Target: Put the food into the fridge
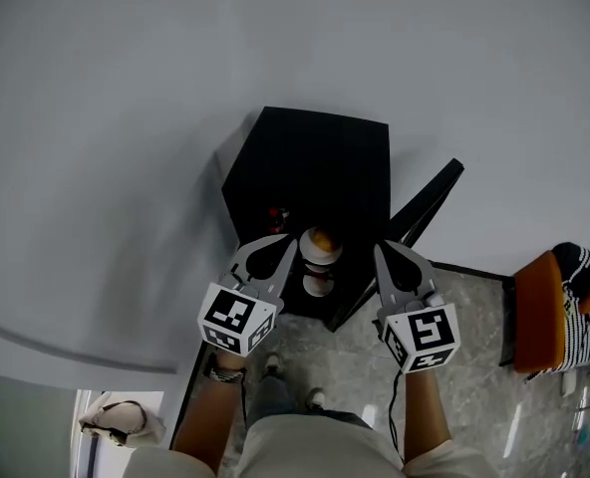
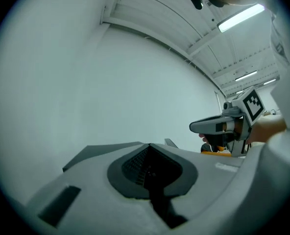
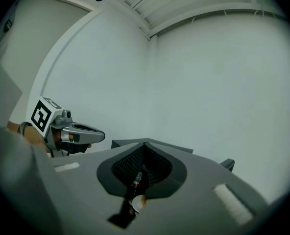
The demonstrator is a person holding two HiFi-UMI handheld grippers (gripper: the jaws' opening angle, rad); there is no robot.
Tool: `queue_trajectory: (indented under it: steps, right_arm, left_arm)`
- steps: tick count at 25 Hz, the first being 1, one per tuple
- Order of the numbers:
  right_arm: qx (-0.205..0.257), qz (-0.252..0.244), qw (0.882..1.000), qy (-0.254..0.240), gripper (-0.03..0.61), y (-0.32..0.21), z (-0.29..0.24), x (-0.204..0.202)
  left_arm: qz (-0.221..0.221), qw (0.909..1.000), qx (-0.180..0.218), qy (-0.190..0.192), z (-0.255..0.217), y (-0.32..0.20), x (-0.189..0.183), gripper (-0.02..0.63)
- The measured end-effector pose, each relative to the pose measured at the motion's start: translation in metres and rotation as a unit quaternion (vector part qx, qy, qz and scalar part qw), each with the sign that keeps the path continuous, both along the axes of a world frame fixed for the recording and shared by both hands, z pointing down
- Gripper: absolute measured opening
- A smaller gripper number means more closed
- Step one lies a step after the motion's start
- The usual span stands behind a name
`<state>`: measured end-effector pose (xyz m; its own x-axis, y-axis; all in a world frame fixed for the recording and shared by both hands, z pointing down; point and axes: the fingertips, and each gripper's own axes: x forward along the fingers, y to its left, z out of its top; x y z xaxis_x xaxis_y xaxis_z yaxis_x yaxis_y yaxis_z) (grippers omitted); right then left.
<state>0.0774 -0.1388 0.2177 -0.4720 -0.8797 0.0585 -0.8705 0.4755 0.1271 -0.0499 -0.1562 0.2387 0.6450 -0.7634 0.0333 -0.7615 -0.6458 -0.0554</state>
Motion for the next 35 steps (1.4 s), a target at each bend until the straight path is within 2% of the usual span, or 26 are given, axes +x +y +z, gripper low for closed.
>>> queue_trajectory:
  steps: [5,10,15,21,35]
  right_arm:
    - [0.023,-0.019,1.000,-0.006,0.006,0.010,-0.032,0.000]
    - [0.039,-0.034,0.999,-0.001,0.006,0.014,-0.050,-0.002]
    - [0.044,-0.041,0.998,0.002,0.006,0.017,-0.058,-0.002]
    - [0.035,-0.041,0.998,0.027,0.006,0.015,-0.051,-0.002]
    - [0.026,-0.033,0.999,0.023,0.006,0.012,-0.041,0.006]
  left_arm:
    - [-0.004,0.9985,0.040,-0.038,-0.038,0.013,0.002,0.005]
    - [0.002,0.9970,0.066,-0.040,-0.068,0.018,0.008,0.003]
    - [0.002,0.9955,0.081,-0.049,-0.076,0.020,0.016,0.003]
    - [0.005,0.9958,0.072,-0.055,-0.069,0.021,0.022,0.003]
    - [0.004,0.9965,0.052,-0.066,-0.055,0.018,0.026,0.003]
